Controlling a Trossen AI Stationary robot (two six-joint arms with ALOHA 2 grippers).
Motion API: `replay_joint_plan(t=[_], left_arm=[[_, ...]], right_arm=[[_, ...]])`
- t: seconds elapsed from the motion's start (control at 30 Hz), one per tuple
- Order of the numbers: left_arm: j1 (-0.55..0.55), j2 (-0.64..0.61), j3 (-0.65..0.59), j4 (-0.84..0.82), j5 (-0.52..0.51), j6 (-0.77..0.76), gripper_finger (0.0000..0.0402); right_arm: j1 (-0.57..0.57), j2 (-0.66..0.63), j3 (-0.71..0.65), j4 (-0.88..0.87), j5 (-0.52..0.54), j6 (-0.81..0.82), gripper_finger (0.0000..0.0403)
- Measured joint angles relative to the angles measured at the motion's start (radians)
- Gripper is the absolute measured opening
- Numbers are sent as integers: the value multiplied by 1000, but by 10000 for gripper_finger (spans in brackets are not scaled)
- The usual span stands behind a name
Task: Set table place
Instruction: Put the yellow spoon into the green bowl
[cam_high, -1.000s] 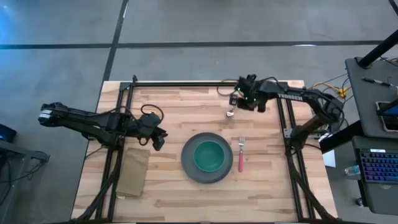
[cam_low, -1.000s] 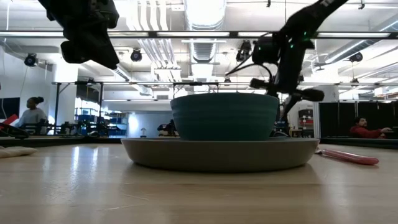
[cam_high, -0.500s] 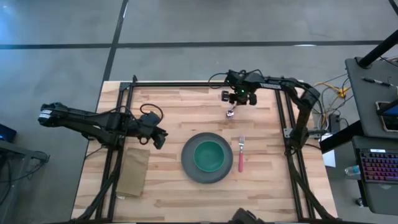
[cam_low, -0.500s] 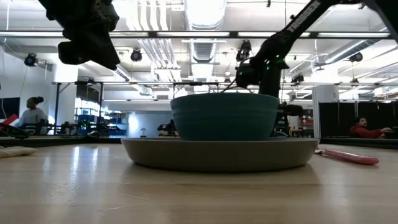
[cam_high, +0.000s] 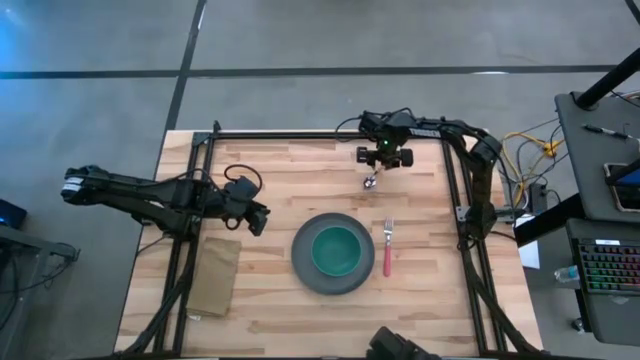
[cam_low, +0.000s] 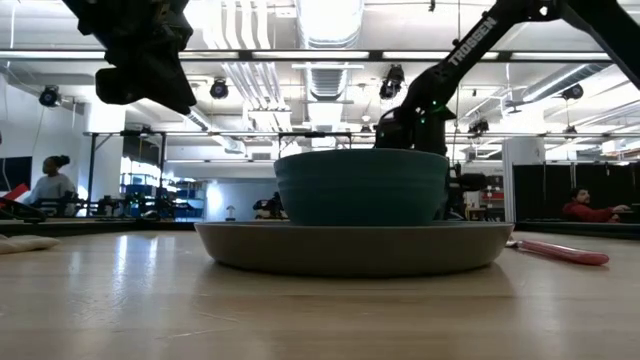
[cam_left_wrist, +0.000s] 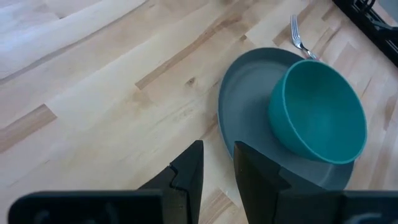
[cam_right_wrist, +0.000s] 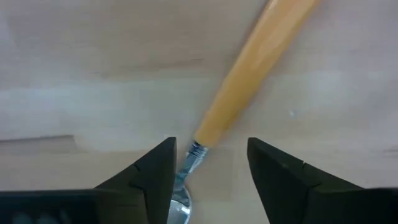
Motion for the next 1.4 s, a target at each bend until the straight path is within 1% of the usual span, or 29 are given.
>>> replay_joint_plan(t=[0.1,0.23,0.4,0.53,0.67,0.8,0.87,0.97,1.13,1.27,1.4], left_arm=[[0,0,0,-2,0,0,73],[0,0,0,-8,0,0,73],[6,0,0,-11,0,0,73],[19,0,0,-27,-17,0,73],[43,0,0,-62,-22,0,73],[68,0,0,-63,-14,8,73],[85,-1,0,-61,27,27,73],[124,-6,-1,-61,116,37,73],[216,-48,-3,-18,185,66,73],[341,-91,-6,66,312,104,73],[493,-105,-6,87,473,115,73]], right_arm=[[-5,14,0,6,5,1,175],[-12,32,0,20,8,-4,144],[-17,32,0,31,10,-39,82],[-17,32,0,45,-24,-84,32],[23,31,3,67,-77,-155,29],[106,32,53,66,-169,-257,29],[151,31,93,59,-185,-308,29],[208,31,154,52,-179,-362,29],[284,29,258,23,-176,-406,29],[345,29,344,-27,-161,-466,29],[415,29,435,-80,-65,-544,29]])
